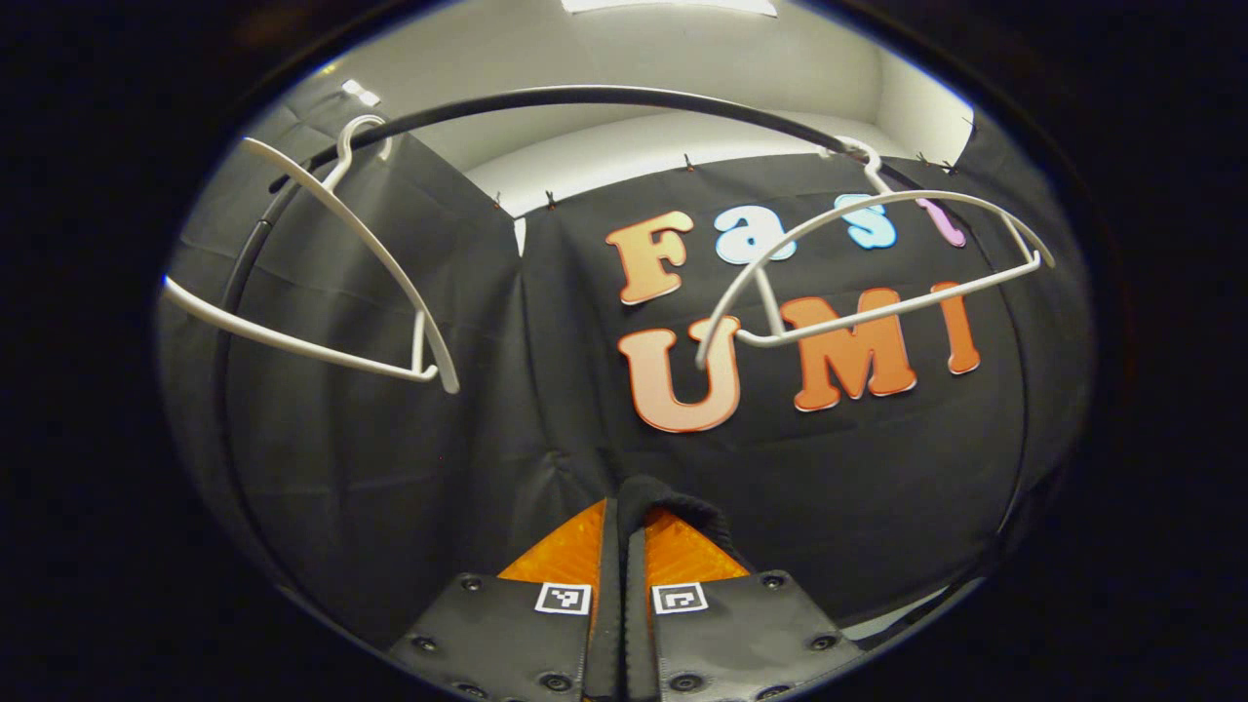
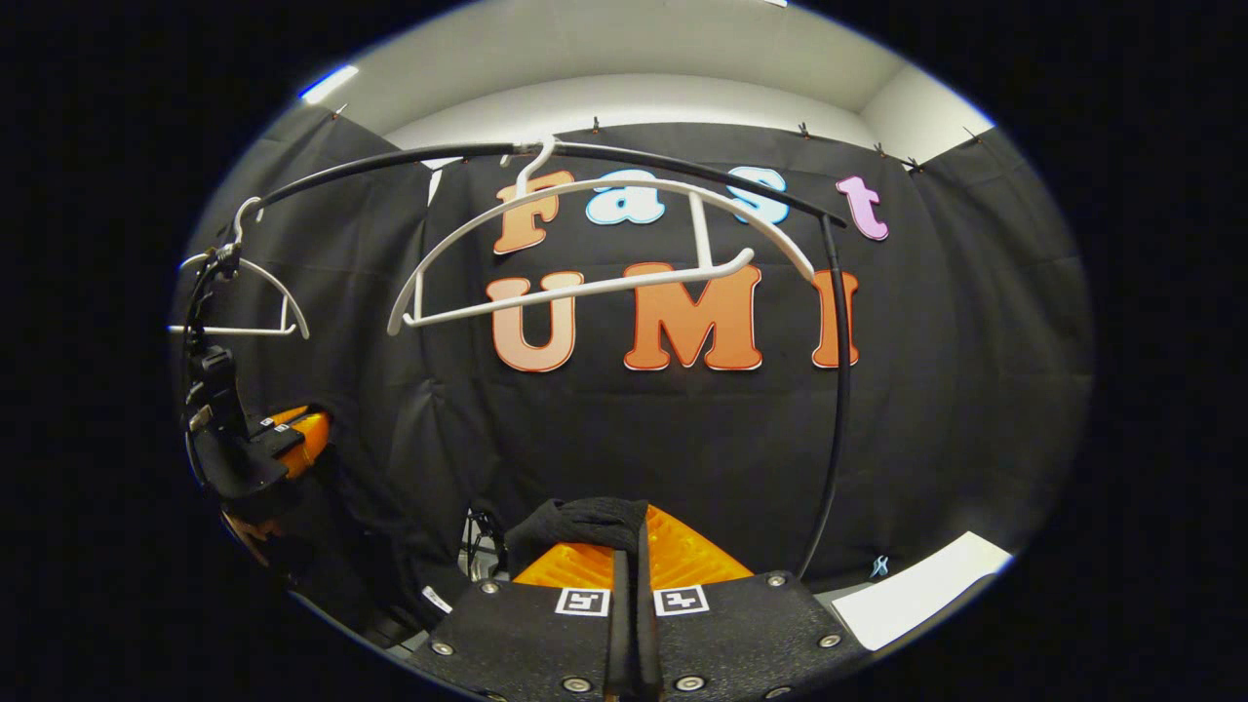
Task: Grasp the clothes on the hanger with both hands and then place them into the laundry hamper below.
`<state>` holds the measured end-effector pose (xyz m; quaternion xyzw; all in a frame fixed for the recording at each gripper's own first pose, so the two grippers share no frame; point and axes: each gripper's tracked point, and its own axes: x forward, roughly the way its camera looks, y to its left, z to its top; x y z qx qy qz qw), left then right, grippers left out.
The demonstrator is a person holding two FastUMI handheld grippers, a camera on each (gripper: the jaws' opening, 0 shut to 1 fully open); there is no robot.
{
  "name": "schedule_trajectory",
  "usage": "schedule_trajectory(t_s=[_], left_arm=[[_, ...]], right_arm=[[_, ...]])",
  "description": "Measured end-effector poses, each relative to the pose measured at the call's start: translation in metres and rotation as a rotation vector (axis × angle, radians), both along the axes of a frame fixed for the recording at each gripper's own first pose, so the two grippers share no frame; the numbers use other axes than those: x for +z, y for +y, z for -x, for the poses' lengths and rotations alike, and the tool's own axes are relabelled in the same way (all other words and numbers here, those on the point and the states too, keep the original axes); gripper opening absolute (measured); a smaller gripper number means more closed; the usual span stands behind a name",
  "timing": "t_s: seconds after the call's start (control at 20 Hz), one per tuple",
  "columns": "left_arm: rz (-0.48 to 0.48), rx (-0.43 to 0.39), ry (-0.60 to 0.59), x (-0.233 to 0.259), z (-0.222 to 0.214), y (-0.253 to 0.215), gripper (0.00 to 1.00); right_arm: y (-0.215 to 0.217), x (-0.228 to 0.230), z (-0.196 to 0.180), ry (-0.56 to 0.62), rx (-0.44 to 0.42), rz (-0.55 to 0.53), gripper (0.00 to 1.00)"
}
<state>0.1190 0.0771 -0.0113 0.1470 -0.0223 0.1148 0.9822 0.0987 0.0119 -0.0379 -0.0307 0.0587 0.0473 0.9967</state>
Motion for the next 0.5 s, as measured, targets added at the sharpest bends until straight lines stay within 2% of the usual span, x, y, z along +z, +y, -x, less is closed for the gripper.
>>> schedule_trajectory(t_s=[0.15,0.35,0.5], left_arm=[[0.084,-0.091,0.119,-0.038,0.01,-0.035,0.1],[0.108,-0.166,0.252,-0.092,0.028,-0.062,0.09],[0.18,-0.22,0.373,-0.137,0.049,-0.079,0.1]], right_arm=[[0.012,-0.022,0.011,0.044,0.023,-0.008,0.02],[0.03,-0.062,0.021,0.14,0.078,-0.03,0.02],[0.031,-0.095,0.033,0.212,0.105,-0.028,0.03]])
